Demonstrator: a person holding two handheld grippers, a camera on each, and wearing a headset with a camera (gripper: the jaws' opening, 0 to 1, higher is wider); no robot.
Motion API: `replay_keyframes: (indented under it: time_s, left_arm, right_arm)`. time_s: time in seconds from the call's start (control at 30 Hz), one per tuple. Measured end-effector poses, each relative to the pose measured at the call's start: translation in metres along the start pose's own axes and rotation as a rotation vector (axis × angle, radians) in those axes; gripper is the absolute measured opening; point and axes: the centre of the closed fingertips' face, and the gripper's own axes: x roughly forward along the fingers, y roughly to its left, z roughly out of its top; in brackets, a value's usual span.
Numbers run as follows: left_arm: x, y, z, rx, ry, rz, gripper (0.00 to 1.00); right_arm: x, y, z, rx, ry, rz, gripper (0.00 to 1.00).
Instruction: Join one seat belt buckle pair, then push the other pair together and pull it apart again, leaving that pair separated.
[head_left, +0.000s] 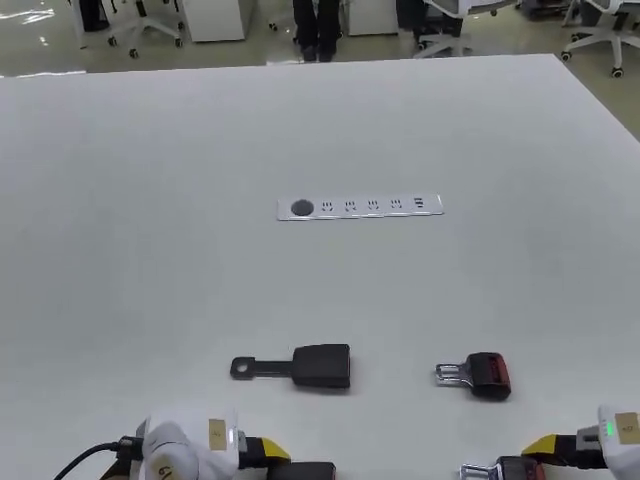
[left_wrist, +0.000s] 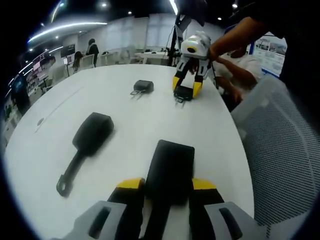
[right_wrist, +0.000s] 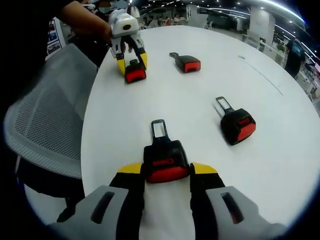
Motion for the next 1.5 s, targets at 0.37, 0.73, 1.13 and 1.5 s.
replay_keyframes:
  time_s: [0.37,0.73,1.13,1.5]
  left_arm:
    - [0.001,-0.001,0.0,-0.001,0.022,0.01,0.35]
    - [0.002,-0.001,0.0,0.018,0.065,0.002,0.35]
    - [0.003,-0.001,-0.002,0.014,0.079,-0.005,0.35]
    - [0.004,0.0,-0.003,0.022,0.103,-0.01,0.34]
  right_arm:
    - [0.001,0.001,0.001,0.003,0.025,-0.003,0.33]
    - [0.017,0.009,0.017,-0.019,-0.002,0.007,0.33]
    - [0.033,0.017,0.044,-0.047,-0.057,0.036,0.33]
    - [0.038,0.024,0.062,-0.072,-0.086,0.062,0.33]
